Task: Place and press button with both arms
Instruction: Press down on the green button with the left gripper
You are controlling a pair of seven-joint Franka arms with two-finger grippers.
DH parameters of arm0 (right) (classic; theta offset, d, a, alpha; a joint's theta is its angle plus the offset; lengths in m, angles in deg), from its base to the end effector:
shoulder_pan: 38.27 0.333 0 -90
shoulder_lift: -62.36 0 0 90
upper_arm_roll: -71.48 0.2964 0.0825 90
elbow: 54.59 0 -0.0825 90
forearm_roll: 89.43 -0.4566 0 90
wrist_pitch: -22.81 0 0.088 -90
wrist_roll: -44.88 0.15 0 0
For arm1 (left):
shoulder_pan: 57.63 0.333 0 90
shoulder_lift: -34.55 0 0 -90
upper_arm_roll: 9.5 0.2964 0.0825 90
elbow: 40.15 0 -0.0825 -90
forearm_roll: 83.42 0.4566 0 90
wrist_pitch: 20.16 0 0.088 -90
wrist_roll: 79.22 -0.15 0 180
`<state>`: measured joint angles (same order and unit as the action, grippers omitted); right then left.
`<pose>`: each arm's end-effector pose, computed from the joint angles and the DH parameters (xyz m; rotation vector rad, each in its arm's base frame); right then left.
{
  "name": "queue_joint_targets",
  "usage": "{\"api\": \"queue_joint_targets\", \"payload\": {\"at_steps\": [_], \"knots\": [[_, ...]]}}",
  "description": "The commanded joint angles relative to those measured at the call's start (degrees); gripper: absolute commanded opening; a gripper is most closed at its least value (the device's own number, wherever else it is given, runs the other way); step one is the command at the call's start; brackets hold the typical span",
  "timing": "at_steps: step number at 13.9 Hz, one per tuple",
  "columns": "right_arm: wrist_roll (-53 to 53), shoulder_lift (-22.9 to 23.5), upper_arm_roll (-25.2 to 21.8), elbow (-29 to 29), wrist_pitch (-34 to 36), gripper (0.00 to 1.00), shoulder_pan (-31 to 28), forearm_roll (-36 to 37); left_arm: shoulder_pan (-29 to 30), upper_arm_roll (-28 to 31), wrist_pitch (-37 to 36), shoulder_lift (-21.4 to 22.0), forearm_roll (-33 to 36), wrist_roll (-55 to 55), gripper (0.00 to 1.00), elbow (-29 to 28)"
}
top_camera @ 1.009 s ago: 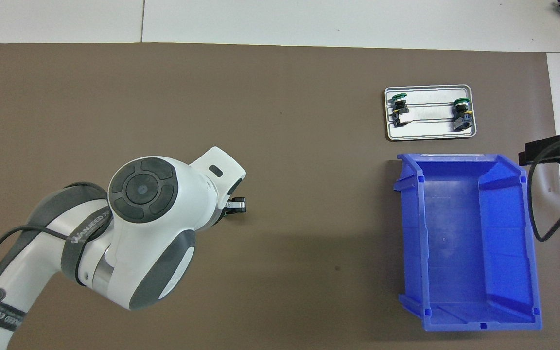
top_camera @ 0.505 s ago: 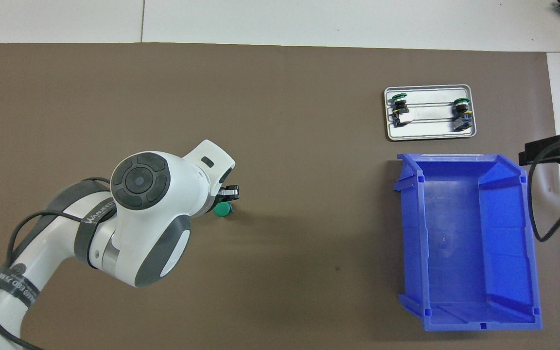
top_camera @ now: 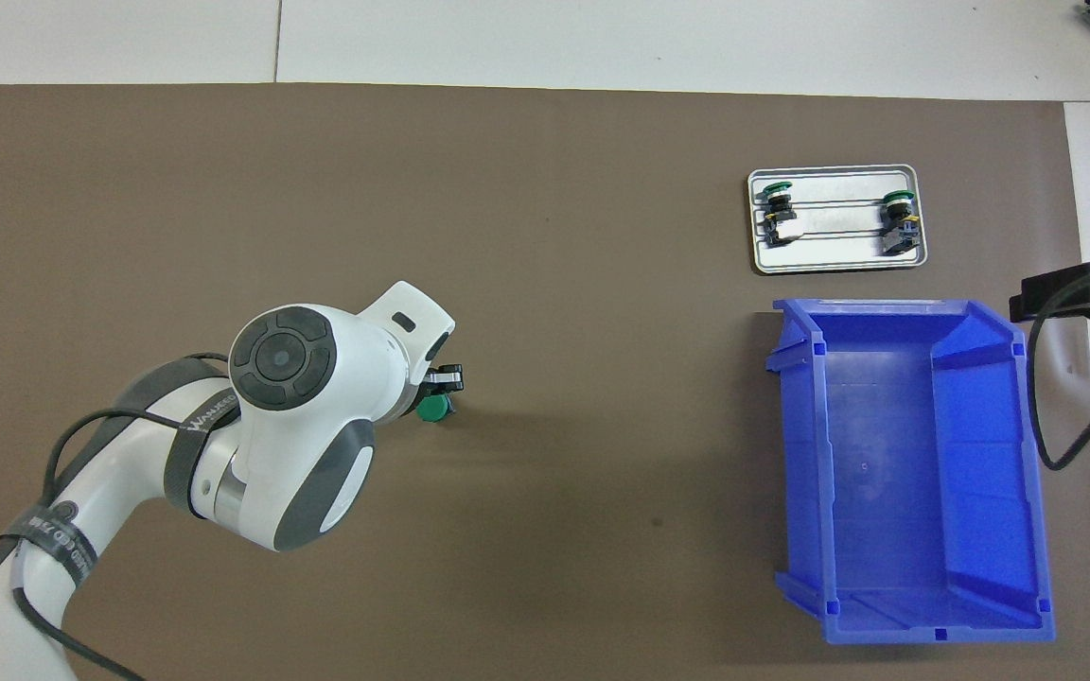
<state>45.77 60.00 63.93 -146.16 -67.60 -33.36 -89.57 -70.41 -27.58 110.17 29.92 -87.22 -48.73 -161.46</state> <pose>0.6162 -0.0293 0.5730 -3.1324 0.0964 -0.0324 0.5331 -0.3238 0.2804 3.0335 0.0552 0.0448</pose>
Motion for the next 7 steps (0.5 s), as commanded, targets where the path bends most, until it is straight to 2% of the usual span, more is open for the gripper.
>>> {"api": "queue_joint_targets", "payload": {"at_steps": [1, 7], "knots": [[-1.3, -0.9, 0.2, -1.1, -0.3, 1.00, -0.3, 0.1, 0.5, 0.0, 2.7, -0.6, 1.0, -0.4, 0.00, -1.3], [-1.4, -0.9, 0.2, -1.1, -0.3, 1.00, -0.3, 0.1, 1.0, 0.0, 7.7, -0.7, 2.7, -0.6, 0.00, -5.2]]}}
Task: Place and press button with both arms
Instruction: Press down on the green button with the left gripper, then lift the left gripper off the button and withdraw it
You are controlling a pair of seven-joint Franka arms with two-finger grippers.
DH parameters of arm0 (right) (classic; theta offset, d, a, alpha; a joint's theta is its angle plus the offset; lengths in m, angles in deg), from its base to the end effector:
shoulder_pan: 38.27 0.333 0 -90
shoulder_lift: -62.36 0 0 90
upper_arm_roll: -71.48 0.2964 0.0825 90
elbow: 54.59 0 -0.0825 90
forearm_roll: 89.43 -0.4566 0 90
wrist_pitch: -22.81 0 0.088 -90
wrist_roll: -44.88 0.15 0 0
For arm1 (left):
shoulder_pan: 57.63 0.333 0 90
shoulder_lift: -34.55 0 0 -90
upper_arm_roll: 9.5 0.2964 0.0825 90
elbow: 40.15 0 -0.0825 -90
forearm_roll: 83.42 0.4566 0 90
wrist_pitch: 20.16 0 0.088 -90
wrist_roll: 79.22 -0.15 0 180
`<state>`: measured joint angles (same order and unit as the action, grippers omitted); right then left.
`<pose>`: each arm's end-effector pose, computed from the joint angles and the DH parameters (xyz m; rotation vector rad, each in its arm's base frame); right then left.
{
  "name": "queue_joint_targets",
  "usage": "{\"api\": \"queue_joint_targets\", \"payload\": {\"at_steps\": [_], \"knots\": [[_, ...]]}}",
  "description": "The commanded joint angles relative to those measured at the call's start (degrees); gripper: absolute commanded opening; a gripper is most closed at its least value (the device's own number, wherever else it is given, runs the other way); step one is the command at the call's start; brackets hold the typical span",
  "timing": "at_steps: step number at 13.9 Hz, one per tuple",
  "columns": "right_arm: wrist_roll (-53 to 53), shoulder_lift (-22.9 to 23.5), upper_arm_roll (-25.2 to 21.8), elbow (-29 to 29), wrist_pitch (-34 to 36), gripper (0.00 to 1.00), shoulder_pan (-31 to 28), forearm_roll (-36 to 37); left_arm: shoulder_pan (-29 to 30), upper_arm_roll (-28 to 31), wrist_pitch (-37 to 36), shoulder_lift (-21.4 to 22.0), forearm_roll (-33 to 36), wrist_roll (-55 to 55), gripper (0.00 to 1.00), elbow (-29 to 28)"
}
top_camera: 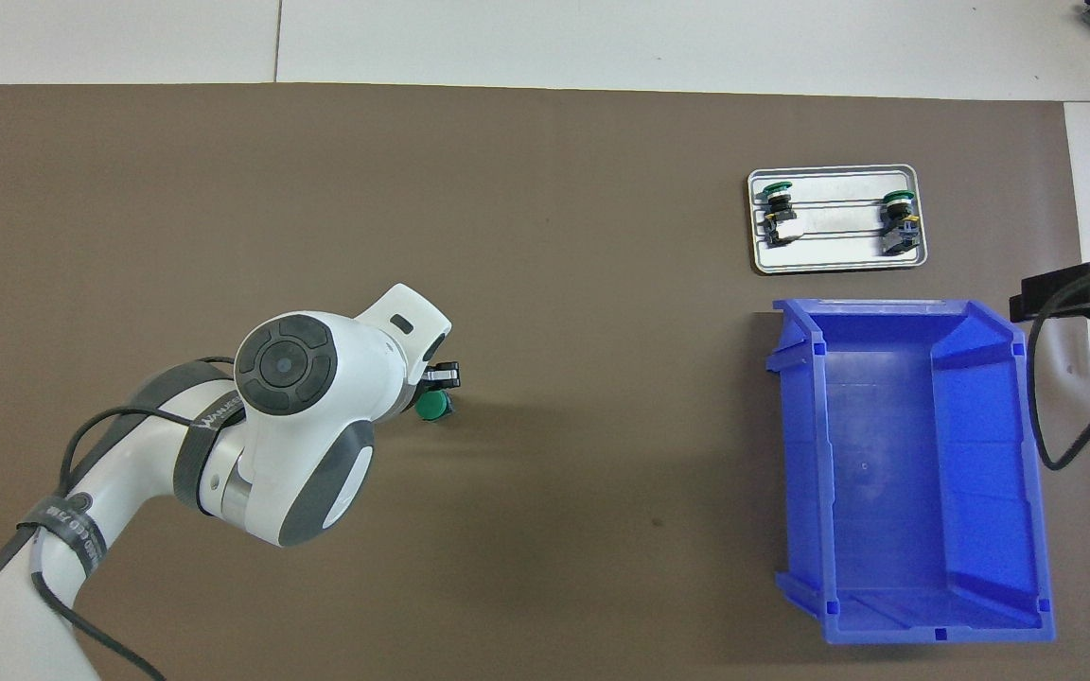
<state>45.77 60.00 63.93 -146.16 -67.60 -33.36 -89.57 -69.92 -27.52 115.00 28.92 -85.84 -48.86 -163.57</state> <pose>0.6162 -0.0293 0.5730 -3.1324 0.0964 -0.0324 0.5350 -0.3165 0.2596 3.0303 0.0489 0.0982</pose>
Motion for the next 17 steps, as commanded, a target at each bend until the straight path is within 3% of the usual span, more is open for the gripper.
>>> {"api": "queue_joint_targets", "payload": {"at_steps": [1, 9, 15, 17], "knots": [[-1.4, -0.9, 0.2, -1.1, -0.3, 1.00, -0.3, 0.1, 0.4, -0.2, 3.0, 0.3, 1.3, -0.6, 0.00, -3.3], [-1.3, -1.0, 0.2, -1.1, -0.3, 1.00, -0.3, 0.1, 0.3, -0.1, 3.8, -0.6, 1.5, -0.9, 0.00, -3.8], [-1.3, -0.9, 0.2, -1.1, -0.3, 1.00, -0.3, 0.1, 2.4, 0.3, -14.9, -1.6, 3.5, -1.7, 0.00, 11.6], [-1.3, -0.9, 0.2, -1.1, -0.3, 1.00, -0.3, 0.0, 3.9, 0.4, -19.8, -1.1, 3.5, -1.8, 0.09, 15.1]]}}
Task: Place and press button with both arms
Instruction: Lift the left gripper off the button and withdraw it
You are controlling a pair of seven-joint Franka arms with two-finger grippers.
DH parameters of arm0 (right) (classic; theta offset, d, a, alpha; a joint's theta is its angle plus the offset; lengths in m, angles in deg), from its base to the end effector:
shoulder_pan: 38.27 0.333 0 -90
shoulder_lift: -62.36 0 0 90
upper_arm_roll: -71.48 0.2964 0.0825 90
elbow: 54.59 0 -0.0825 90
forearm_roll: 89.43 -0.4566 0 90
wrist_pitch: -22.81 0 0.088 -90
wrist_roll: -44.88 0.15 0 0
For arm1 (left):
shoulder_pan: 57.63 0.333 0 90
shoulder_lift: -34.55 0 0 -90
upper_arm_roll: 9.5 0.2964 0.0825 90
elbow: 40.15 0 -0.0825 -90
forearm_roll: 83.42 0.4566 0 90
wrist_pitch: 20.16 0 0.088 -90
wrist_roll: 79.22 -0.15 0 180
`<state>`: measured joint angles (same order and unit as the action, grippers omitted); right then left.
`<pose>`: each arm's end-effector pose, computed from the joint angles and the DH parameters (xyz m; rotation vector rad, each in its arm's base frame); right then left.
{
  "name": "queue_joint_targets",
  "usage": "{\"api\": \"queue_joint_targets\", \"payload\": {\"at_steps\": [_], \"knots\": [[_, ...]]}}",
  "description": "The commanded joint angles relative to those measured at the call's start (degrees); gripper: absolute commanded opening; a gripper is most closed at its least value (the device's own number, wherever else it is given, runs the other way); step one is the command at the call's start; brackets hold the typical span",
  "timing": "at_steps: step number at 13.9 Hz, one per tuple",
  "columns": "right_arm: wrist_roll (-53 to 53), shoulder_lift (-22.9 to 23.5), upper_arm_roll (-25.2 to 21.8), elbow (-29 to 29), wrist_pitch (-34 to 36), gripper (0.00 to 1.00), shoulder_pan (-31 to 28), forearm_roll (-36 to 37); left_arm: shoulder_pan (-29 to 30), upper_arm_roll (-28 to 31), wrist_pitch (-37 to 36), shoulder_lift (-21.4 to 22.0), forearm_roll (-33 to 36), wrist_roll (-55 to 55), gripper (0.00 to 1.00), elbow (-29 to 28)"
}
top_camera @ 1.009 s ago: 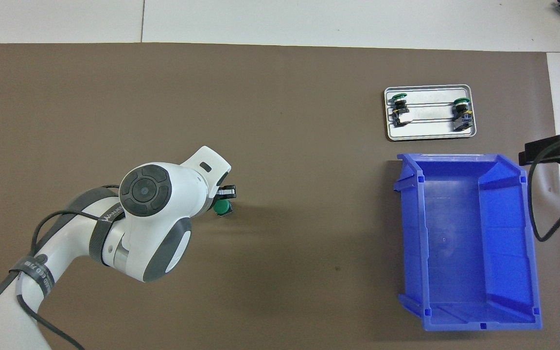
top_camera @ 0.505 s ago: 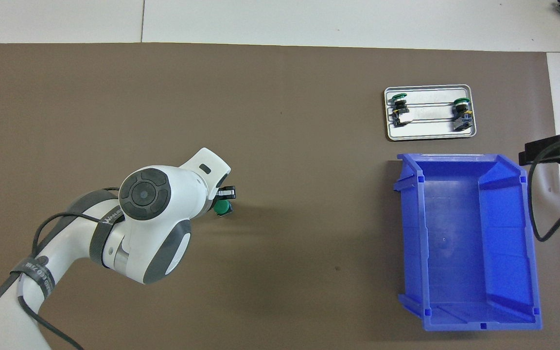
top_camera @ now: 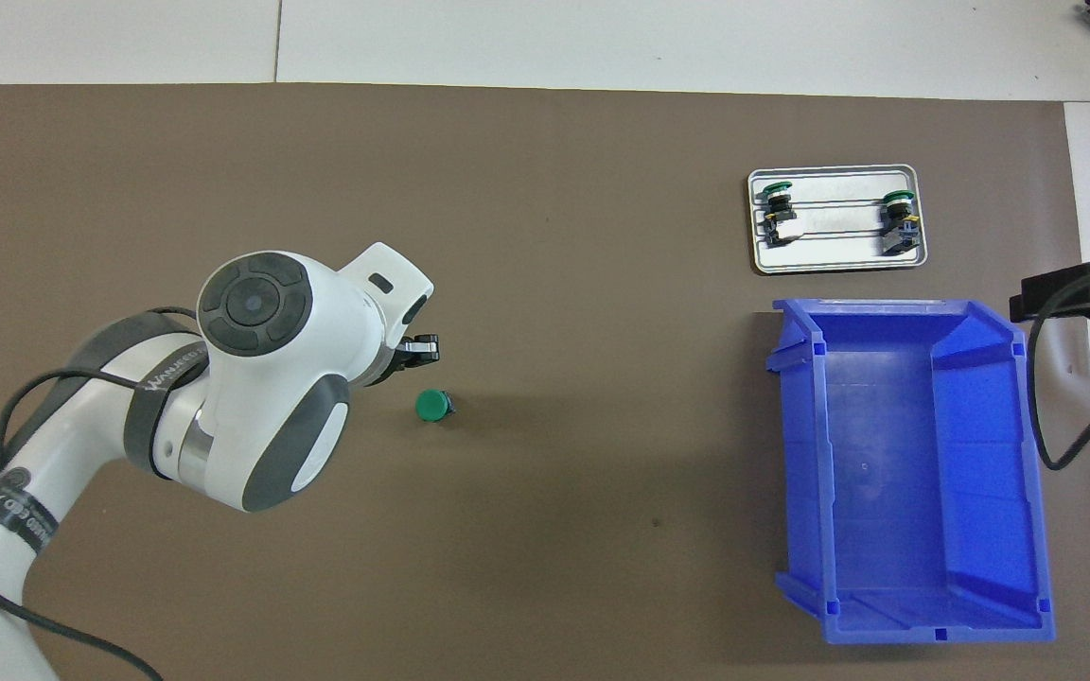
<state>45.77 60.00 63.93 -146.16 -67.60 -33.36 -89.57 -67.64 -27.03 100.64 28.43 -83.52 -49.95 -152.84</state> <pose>0.6162 -0.0293 0.5730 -3.1324 0.0964 -0.0324 0.5737 -0.2983 0.3275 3.0926 0.0515 0.0293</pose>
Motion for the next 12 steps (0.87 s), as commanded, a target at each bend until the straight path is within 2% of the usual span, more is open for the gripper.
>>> {"api": "queue_joint_targets", "payload": {"at_steps": [1, 2, 3, 4, 5, 9, 12], "knots": [[-1.3, -1.0, 0.2, -1.1, -0.3, 1.00, -0.3, 0.0, 2.9, -0.1, -8.9, -0.2, 1.2, -1.0, 0.16, 6.4], [-1.4, -0.9, 0.2, -1.1, -0.3, 1.00, -0.3, 0.1, 4.4, -0.1, -11.5, 0.1, 1.2, -1.6, 0.31, 8.3], [-1.3, -0.9, 0.2, -1.1, -0.3, 1.00, -0.3, 0.1, 6.4, -0.1, -13.4, 0.8, 1.2, -2.7, 0.52, 9.6], [-1.4, -1.0, 0.2, -1.1, -0.3, 1.00, -0.3, 0.0, 8.3, -0.1, -14.0, 2.1, 1.2, -4.5, 0.66, 9.9], [-1.4, -0.9, 0.2, -1.1, -0.3, 1.00, -0.3, 0.0, 10.5, -0.1, -14.3, 3.6, 1.1, -7.6, 0.75, 9.5], [-1.0, -1.4, 1.5, -2.0, -0.5, 1.00, 0.8, 0.0, 17.3, 0.0, -18.7, 6.9, 1.0, -17.1, 0.90, 9.5], [11.4, 0.8, 1.6, -2.4, -3.4, 1.00, 9.7, 0.0, 19.7, 0.2, -21.5, 8.3, 0.5, -18.2, 0.93, 9.9]]}}
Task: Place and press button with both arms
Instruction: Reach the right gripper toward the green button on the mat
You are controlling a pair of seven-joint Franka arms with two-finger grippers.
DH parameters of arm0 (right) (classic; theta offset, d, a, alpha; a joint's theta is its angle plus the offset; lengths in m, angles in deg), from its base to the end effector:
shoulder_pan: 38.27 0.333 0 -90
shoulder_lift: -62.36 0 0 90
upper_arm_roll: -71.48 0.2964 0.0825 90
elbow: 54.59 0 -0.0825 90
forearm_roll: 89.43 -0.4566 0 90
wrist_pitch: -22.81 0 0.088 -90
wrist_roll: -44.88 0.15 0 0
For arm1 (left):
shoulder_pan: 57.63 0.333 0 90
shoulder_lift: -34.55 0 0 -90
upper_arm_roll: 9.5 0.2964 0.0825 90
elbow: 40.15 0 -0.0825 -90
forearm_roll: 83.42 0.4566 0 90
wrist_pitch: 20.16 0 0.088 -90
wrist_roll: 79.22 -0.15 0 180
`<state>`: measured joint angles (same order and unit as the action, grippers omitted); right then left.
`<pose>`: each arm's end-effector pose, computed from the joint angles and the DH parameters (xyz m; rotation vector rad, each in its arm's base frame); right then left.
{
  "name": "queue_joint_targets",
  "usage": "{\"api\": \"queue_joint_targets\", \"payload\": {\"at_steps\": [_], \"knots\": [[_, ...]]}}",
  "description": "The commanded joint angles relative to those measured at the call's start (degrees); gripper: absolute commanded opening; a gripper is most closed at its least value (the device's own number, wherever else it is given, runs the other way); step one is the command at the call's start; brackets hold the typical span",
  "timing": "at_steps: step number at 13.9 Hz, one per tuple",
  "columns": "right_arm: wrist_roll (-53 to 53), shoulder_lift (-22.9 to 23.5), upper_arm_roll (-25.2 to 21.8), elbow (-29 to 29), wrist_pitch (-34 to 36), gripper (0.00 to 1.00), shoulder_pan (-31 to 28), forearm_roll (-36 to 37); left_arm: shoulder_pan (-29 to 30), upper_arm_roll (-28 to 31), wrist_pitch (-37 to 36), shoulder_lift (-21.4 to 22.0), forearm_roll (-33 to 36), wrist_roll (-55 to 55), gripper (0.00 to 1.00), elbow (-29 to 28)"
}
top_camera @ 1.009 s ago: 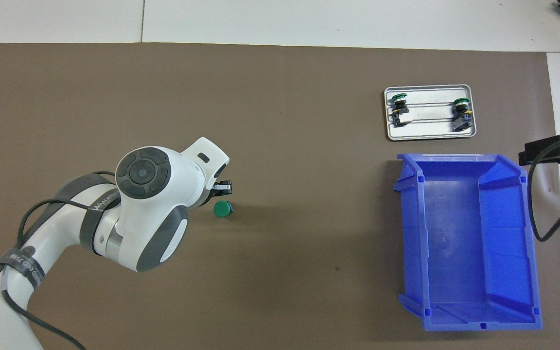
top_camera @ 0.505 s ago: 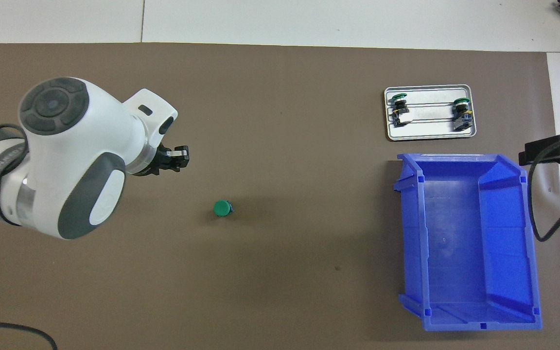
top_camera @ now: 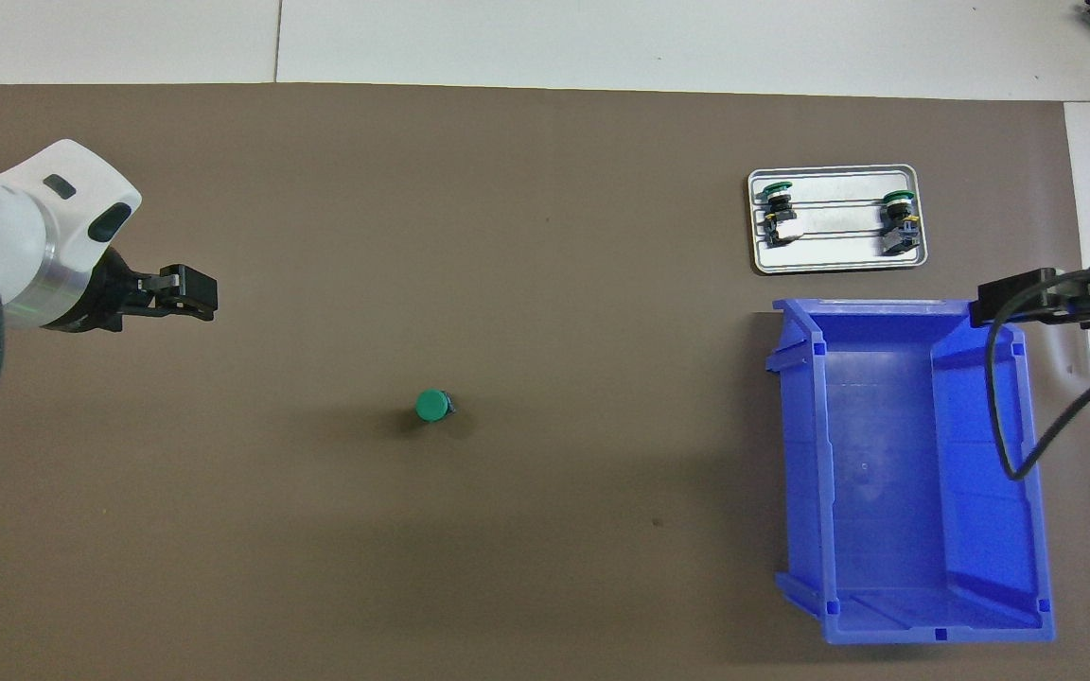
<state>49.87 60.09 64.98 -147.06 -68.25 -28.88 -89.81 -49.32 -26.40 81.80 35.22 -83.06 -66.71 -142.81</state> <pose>0.6171 0.0312 0.5645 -3.1289 0.0574 -0.0218 0.6238 -0.0939 0.4658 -3.1303 -0.1051 -0.0011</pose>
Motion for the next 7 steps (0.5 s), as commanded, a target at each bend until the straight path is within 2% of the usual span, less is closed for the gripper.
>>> {"api": "queue_joint_targets", "payload": {"at_steps": [1, 4, 7], "knots": [[11.5, 0.9, 0.5, -2.2, -4.7, 1.00, 8.2, -0.1, 1.4, -0.2, -4.3, 1.7, -0.1, -2.3, 0.93, 0.4], [27.9, 7.8, 0.6, -1.6, -12.2, 1.00, 16.9, -1.6, 1.1, -0.8, -9.0, 1.6, -1.8, -2.1, 0.94, 5.0], [46.7, 15.3, 0.6, -0.3, -21.0, 1.00, 24.9, -1.3, 1.3, -0.7, -9.1, 1.8, -2.1, -2.1, 0.98, 5.1]]}}
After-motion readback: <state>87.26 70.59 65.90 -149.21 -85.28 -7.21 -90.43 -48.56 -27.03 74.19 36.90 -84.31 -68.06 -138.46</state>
